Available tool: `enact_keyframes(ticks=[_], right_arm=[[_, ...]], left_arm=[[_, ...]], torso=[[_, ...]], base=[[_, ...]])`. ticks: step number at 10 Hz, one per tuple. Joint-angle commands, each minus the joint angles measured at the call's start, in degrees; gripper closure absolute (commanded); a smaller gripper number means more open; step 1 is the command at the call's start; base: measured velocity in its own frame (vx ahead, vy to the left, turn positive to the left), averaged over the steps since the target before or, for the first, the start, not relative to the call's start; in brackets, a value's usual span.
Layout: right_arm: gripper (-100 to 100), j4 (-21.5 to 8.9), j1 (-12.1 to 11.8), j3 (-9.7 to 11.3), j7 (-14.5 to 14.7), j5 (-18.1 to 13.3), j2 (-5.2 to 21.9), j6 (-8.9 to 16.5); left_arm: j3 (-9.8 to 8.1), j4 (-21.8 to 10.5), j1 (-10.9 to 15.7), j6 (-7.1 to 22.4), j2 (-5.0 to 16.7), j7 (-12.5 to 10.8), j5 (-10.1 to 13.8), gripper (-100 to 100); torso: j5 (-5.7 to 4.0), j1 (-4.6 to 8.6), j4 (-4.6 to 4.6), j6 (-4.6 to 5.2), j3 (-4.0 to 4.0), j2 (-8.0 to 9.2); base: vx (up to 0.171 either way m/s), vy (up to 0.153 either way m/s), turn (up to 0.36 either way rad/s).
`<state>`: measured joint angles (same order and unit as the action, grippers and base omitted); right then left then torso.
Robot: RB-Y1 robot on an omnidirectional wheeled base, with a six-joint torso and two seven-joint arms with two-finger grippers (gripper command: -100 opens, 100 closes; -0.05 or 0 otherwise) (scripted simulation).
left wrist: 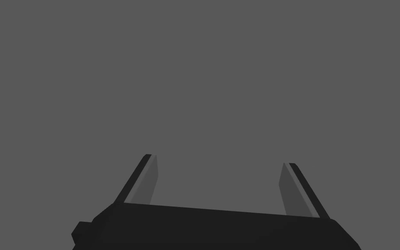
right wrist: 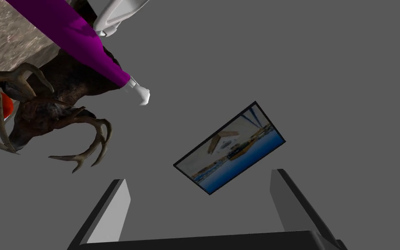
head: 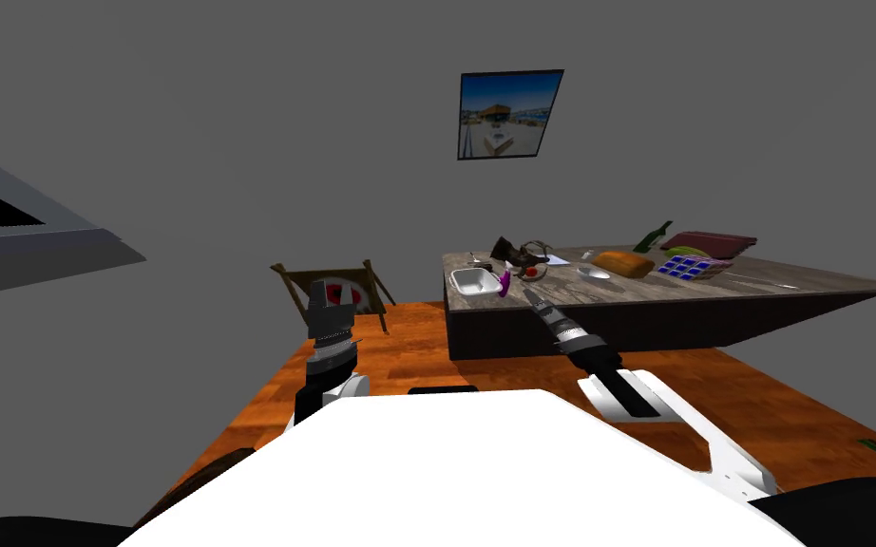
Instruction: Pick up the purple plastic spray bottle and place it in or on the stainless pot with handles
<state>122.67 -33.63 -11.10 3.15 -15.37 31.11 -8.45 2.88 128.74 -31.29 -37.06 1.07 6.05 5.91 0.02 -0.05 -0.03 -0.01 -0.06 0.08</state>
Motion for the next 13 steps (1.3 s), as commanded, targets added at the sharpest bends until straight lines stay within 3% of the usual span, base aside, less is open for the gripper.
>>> enact_keyframes(ticks=[1,2,4,5,10,11,13], right_arm=[[-100,-1.2,-0.3,-0.6,-0.2,-0.4,2.9,2.5],[-100,-1.2,-0.3,-0.6,-0.2,-0.4,3.4,2.5],[-100,-2.8,-0.3,-1.2,-0.5,-0.8,7.3,5.8],[-100,-2.8,-0.3,-1.2,-0.5,-0.8,8.0,5.8],[-100,-5.9,0.0,-1.4,-0.8,-0.8,16.6,12.7],[-100,-5.9,0.0,-1.4,-0.8,-0.8,17.3,12.7],[-100,-7.3,0.2,-1.0,-0.9,-0.5,21.3,16.0]], left_arm=[[0.0,0.0,0.0,0.0,0.0,0.0,0.0,0],[0.0,0.0,0.0,0.0,0.0,0.0,0.0,0],[0.0,0.0,0.0,0.0,0.0,0.0,0.0,0],[0.0,0.0,0.0,0.0,0.0,0.0,0.0,0],[0.0,0.0,0.0,0.0,0.0,0.0,0.0,0],[0.0,0.0,0.0,0.0,0.0,0.0,0.0,0],[-0.01,0.0,0.0,0.0,0.0,0.0,0.0,0]], torso=[[0.0,0.0,0.0,0.0,0.0,0.0],[0.0,-0.01,0.0,0.0,0.0,0.0],[-0.01,0.03,0.01,0.0,0.02,-0.04],[-0.01,0.04,0.01,-0.01,0.03,-0.05],[-0.02,0.09,0.03,0.01,0.07,-0.12],[-0.03,0.1,0.03,-0.01,0.09,-0.16],[-0.03,0.13,0.04,0.01,0.1,-0.16]], base=[[-0.021,0.034,0.127],[-0.015,0.022,0.046],[-0.015,0.022,0.138],[-0.008,0.014,0.042],[0.007,0.007,0.113],[0.015,-0.005,0.072],[0.022,-0.01,0.12]])
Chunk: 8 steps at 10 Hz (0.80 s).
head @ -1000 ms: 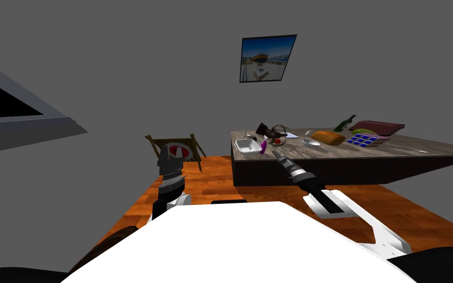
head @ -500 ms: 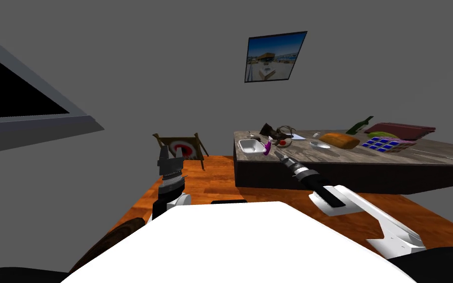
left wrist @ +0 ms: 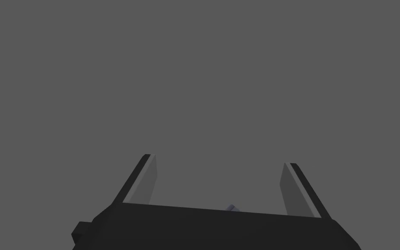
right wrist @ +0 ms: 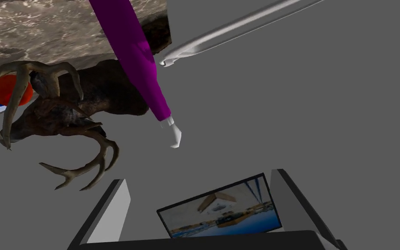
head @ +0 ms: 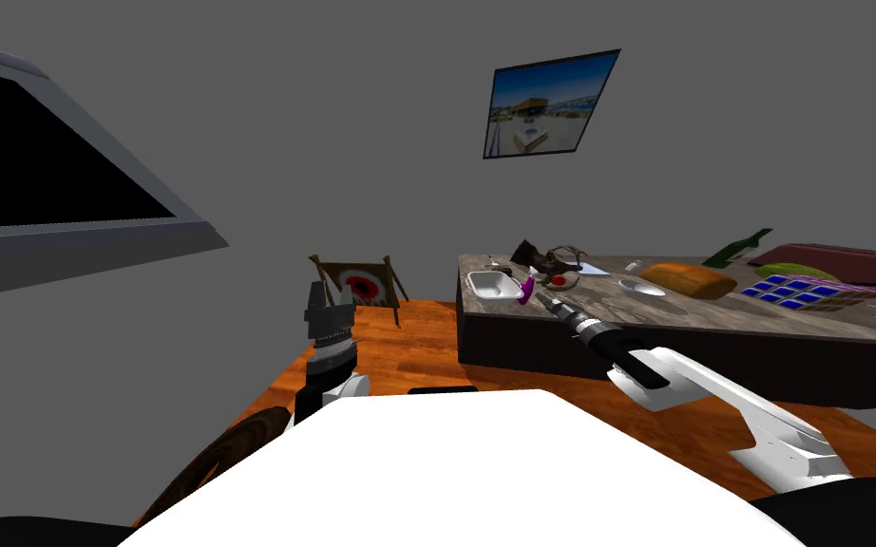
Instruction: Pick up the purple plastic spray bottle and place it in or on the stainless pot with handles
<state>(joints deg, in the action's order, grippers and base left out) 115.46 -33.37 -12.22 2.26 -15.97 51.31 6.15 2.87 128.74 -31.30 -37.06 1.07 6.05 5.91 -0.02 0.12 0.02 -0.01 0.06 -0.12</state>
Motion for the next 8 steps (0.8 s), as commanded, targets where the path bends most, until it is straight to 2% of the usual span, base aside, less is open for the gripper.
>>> enact_keyframes(ticks=[1,4,8], right_arm=[[-100,-0.1,0.0,0.1,0.0,0.1,1.6,1.4],[-100,-1.8,0.4,1.3,0.0,1.1,7.6,6.1],[-100,-3.6,1.0,3.9,0.3,2.9,14.0,11.4]], left_arm=[[0.0,0.0,0.0,0.0,0.0,0.0,0.0,0],[0.0,0.0,0.0,0.0,0.0,0.0,0.0,0],[-0.01,0.0,0.0,0.0,0.0,0.0,0.0,0]], torso=[[0.0,0.0,0.0,0.0,0.0,0.0],[-0.01,0.06,0.01,0.0,0.03,-0.05],[-0.03,0.13,0.05,0.01,0.12,-0.21]], base=[[0.022,-0.017,0.064],[0.036,-0.033,0.131],[0.067,-0.051,0.153]])
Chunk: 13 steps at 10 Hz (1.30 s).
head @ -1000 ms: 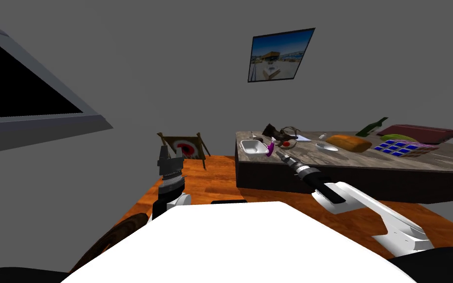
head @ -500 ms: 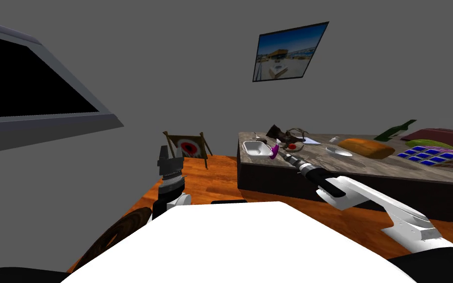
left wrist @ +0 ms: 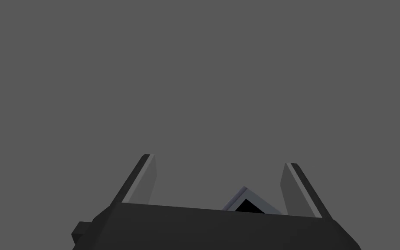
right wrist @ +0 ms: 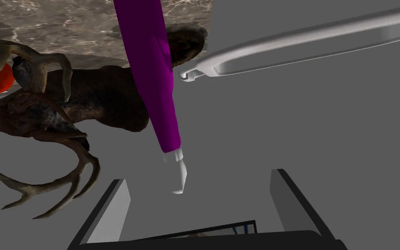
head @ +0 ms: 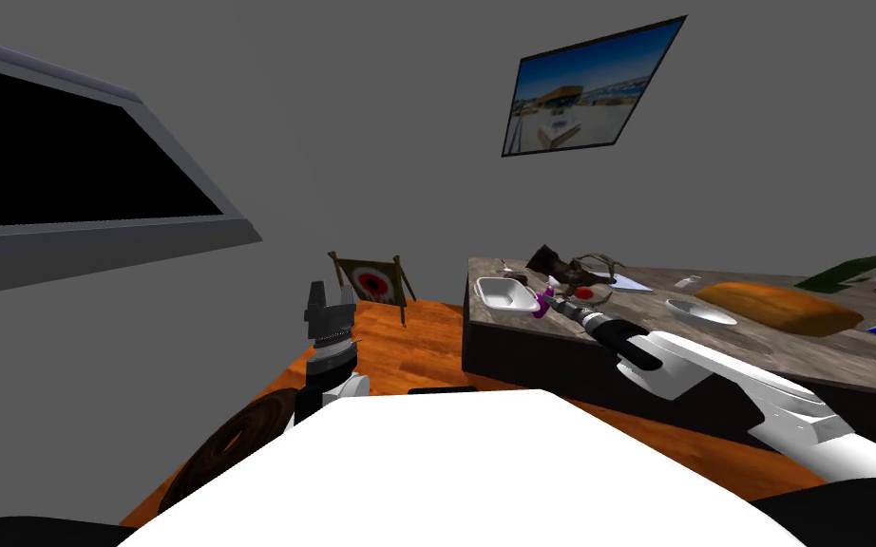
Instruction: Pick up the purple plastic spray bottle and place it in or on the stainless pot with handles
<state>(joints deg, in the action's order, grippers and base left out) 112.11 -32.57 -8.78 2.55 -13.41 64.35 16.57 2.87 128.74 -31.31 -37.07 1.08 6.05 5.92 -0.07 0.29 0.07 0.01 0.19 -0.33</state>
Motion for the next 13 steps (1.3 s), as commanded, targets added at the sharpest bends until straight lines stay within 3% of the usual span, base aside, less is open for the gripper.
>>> enact_keyframes(ticks=[1,4,6,7,8,9,10,11,13], right_arm=[[-100,-0.6,0.2,1.3,0.2,0.9,2.2,2.1],[-100,-1.7,0.3,4.4,0.6,2.7,5.3,5.4],[-100,-2.3,-0.4,6.3,0.8,3.5,5.9,6.4],[-100,-1.8,-0.7,5.2,0.7,3.0,5.5,5.9],[0,-1.7,-0.8,5.3,0.7,3.1,5.6,6.1],[-100,-3.4,0.0,5.6,1.1,2.7,4.5,5.4],[-100,-2.8,0.0,5.8,0.9,2.9,5.0,5.8],[100,-2.9,0.1,5.8,1.0,2.8,4.9,5.8],[100,-3.0,0.2,5.6,1.1,2.7,5.0,5.9]], left_arm=[[0.0,0.0,0.0,0.0,0.0,0.0,0.0,0],[0.0,0.0,0.0,0.0,0.0,0.0,0.0,0],[0.0,0.0,0.0,0.0,0.0,0.0,0.0,0],[0.0,0.0,0.0,0.0,0.0,0.0,0.0,0],[0.0,0.0,0.0,0.0,0.0,0.0,0.0,0],[0.0,0.0,0.0,0.0,0.0,0.0,0.0,0],[0.0,0.0,0.0,0.0,0.0,0.0,0.0,0],[0.0,0.0,0.0,0.0,0.0,0.0,0.0,0],[0.0,0.0,0.0,0.0,0.0,0.0,0.0,0]], torso=[[0.0,0.0,0.0,0.0,0.0,0.0],[-0.01,0.0,-0.01,0.01,-0.03,0.05],[-0.01,0.01,0.0,0.03,-0.01,0.02],[-0.01,-0.02,-0.02,0.04,-0.05,0.09],[0.02,-0.15,-0.04,0.04,-0.1,0.18],[0.04,-0.24,-0.06,0.05,-0.15,0.26],[0.04,-0.24,-0.04,0.02,-0.09,0.14],[0.05,-0.26,-0.04,0.05,-0.1,0.18],[-0.02,-0.34,0.0,-0.04,-0.11,0.25]], base=[[0.07,-0.071,0.131],[0.066,-0.067,0.128],[0.058,-0.069,0.073],[0.02,-0.026,0.012],[0.004,-0.006,0.0],[0.049,-0.011,0.074],[0.031,-0.008,0.022],[0.0,0.0,0.0],[0.002,-0.003,-0.009]])
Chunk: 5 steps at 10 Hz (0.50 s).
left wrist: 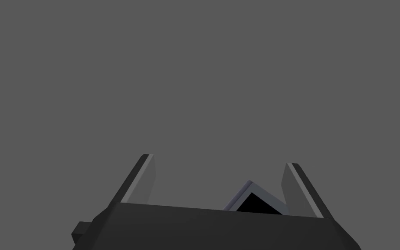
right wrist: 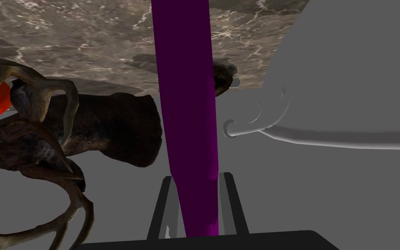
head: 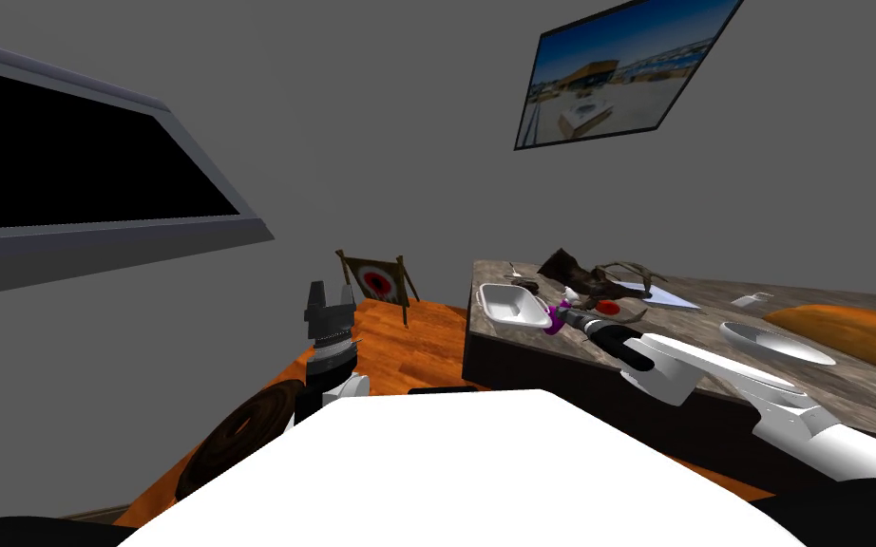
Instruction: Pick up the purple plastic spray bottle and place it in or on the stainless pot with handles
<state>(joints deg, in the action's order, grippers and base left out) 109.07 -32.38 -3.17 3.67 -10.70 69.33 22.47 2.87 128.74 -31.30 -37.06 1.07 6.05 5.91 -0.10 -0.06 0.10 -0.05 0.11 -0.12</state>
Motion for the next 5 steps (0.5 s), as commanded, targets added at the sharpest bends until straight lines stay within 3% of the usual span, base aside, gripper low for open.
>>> enact_keyframes(ticks=[1,2,3,4,5], right_arm=[[100,0.0,0.0,0.0,0.0,0.0,0.0,0.0],[100,0.0,0.0,0.0,0.0,0.0,0.0,0.0],[0,0.0,0.0,0.0,0.0,0.0,0.0,0.0],[100,0.0,0.0,0.0,0.0,0.0,0.0,0.0],[0,0.0,0.0,0.0,-0.1,0.0,0.0,0.0]], left_arm=[[0.0,0.0,0.0,0.0,0.0,0.0,0.0,0],[0.0,0.0,0.0,0.0,0.0,0.0,0.0,0],[0.0,0.0,0.0,0.0,0.0,0.0,0.0,0],[0.0,0.0,0.0,0.0,0.0,0.0,0.0,0],[0.0,0.0,0.0,0.0,0.0,0.0,0.0,0]], torso=[[0.0,0.0,0.0,0.0,0.0,0.0],[0.02,-0.02,0.0,-0.01,0.01,-0.02],[0.03,-0.03,0.01,-0.01,0.02,-0.03],[0.03,-0.05,0.01,-0.01,0.02,-0.04],[0.03,-0.05,0.02,0.0,0.02,-0.03]], base=[[0.0,0.0,0.0],[0.0,0.0,0.0],[0.0,0.0,0.0],[0.0,0.0,0.0],[0.0,0.0,0.0]])
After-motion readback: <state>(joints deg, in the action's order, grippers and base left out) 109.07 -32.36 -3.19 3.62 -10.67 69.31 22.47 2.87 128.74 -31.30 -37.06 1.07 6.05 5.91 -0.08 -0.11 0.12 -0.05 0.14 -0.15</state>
